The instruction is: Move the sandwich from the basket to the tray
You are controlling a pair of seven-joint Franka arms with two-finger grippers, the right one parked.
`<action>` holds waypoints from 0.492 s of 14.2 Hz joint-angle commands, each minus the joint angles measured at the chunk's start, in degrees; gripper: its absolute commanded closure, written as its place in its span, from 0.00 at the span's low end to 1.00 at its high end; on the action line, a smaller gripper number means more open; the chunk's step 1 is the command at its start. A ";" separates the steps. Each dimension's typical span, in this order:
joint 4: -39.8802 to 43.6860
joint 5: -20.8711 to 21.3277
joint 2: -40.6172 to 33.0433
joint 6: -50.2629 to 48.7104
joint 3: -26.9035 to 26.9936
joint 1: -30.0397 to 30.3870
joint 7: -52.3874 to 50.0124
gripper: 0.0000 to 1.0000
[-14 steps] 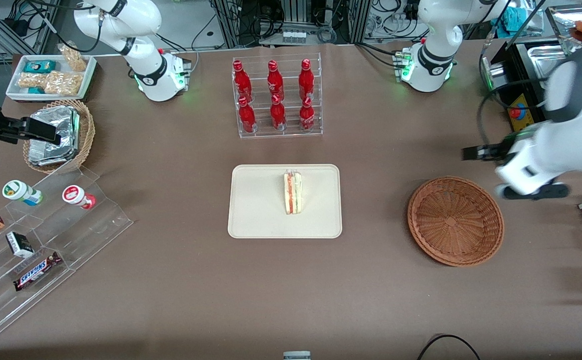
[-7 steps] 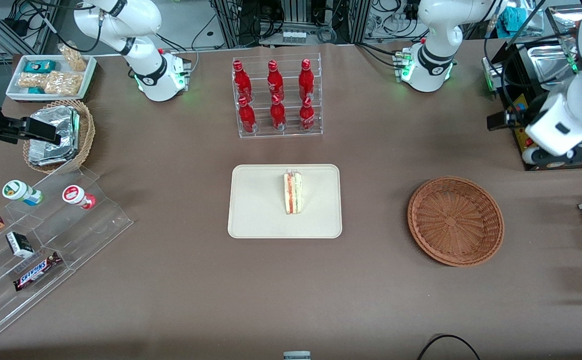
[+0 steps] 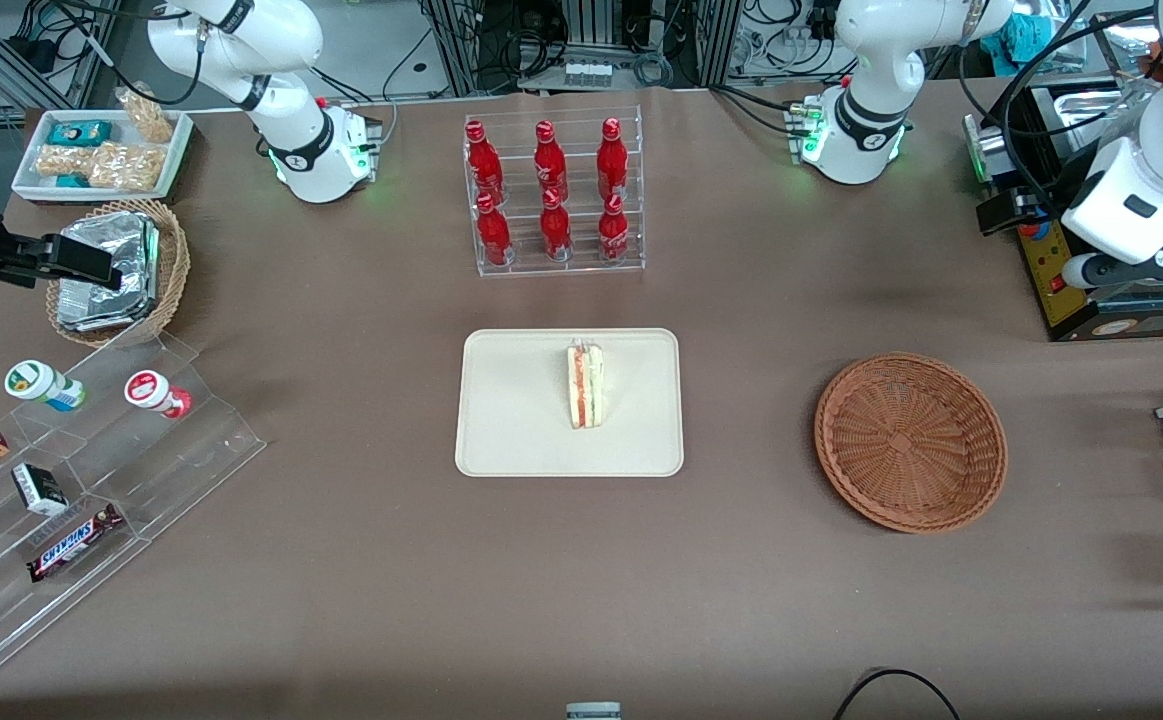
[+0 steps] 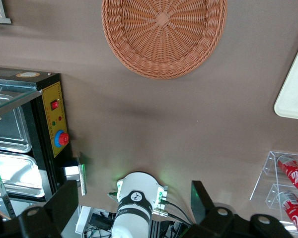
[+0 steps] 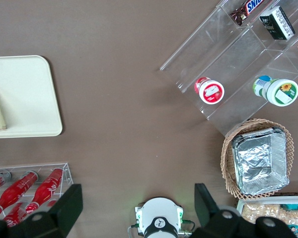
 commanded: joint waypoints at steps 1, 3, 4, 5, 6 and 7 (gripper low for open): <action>2.98 -2.98 0.43 -0.03 0.14 -0.05 -4.34 0.00; 3.61 -3.08 0.78 0.32 -0.03 -0.22 -4.80 0.00; 3.52 -2.21 0.78 1.19 -0.03 -0.22 -4.71 0.00; 3.52 -1.85 0.35 2.07 -0.03 -0.31 -4.89 0.00; 3.35 -2.20 0.34 1.65 0.06 -0.22 -5.15 0.00; 3.00 -2.20 0.60 0.86 0.14 -0.14 -4.54 0.00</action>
